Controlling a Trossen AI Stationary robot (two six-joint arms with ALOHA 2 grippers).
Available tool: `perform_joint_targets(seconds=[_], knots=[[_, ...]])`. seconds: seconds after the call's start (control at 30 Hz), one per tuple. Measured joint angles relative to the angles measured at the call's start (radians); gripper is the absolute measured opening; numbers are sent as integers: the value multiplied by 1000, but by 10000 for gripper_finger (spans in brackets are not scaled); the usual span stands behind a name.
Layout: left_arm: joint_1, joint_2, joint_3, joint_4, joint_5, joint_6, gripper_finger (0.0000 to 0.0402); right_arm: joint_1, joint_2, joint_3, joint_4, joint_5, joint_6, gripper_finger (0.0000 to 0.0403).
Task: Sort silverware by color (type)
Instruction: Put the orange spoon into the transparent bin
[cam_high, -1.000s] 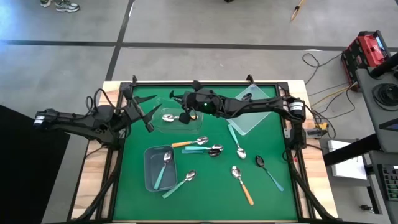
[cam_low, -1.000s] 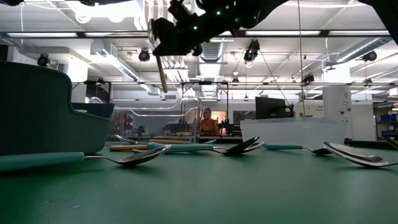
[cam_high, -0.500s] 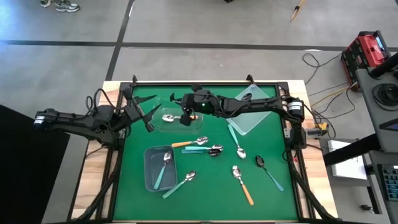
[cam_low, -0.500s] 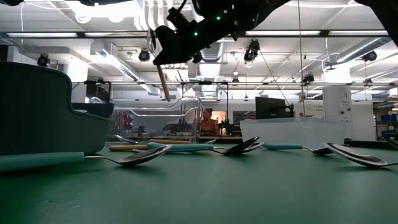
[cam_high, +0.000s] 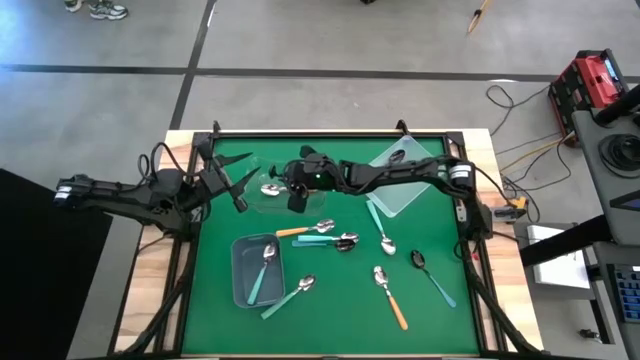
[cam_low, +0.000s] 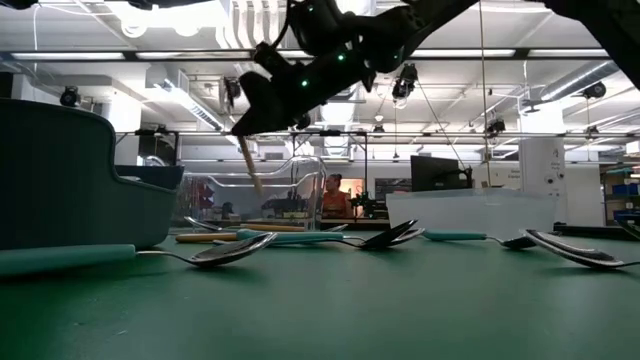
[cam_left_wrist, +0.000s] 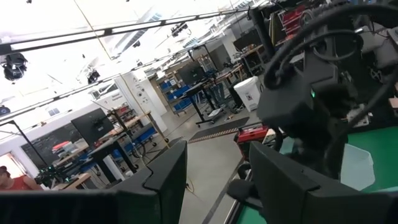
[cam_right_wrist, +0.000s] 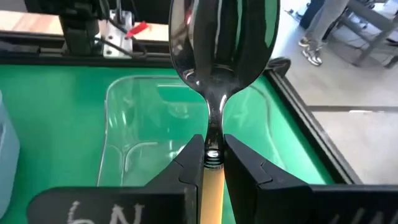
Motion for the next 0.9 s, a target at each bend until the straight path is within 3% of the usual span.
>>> perform_joint_targets(seconds=[0.33, 0.9], knots=[[0, 2, 0, -1, 0, 3, 158, 0, 69, 73, -65, -26, -1, 36], [0, 2, 0, -4, 0, 5, 158, 0, 71, 80, -226, -26, -3, 36]])
